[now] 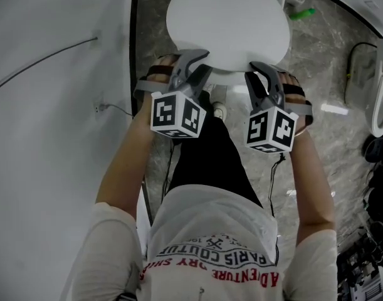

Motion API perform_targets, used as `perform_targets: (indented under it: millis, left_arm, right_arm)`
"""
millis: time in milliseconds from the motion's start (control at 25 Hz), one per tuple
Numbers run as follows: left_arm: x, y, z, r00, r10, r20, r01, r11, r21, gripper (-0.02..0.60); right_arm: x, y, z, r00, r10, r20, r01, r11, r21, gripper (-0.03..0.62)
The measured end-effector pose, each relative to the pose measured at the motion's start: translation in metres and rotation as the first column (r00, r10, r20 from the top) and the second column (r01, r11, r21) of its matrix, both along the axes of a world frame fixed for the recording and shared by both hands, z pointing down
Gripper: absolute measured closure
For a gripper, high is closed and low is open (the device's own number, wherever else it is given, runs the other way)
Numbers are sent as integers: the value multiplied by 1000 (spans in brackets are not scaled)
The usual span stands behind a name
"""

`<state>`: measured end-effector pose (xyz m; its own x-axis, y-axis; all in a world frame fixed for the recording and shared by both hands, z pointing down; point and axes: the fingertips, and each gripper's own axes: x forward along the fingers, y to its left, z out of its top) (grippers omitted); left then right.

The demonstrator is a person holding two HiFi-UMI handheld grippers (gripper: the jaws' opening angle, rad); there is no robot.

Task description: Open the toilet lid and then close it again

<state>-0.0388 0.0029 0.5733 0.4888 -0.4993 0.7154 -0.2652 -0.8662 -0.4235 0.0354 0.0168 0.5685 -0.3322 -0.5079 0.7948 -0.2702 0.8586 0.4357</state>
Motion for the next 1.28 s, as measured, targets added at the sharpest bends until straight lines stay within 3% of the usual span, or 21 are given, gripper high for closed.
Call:
perform_targets:
  millis: [400,880,1280]
  left_arm:
    - [-4,38,62,993,49,110,-50,999,8,457]
    - [-7,69,134,991,63,114,-53,995,-87,442]
    - [-3,77,179,986,87,145,-72,991,-111,436]
  right_arm:
    - [-4,38,64,998,-49,-37,48,999,-19,526]
    - [-9,68,137,991,-86,-105,80,995,-60,519]
    - [-5,77,184,982,-122,-144,108,989,-102,514]
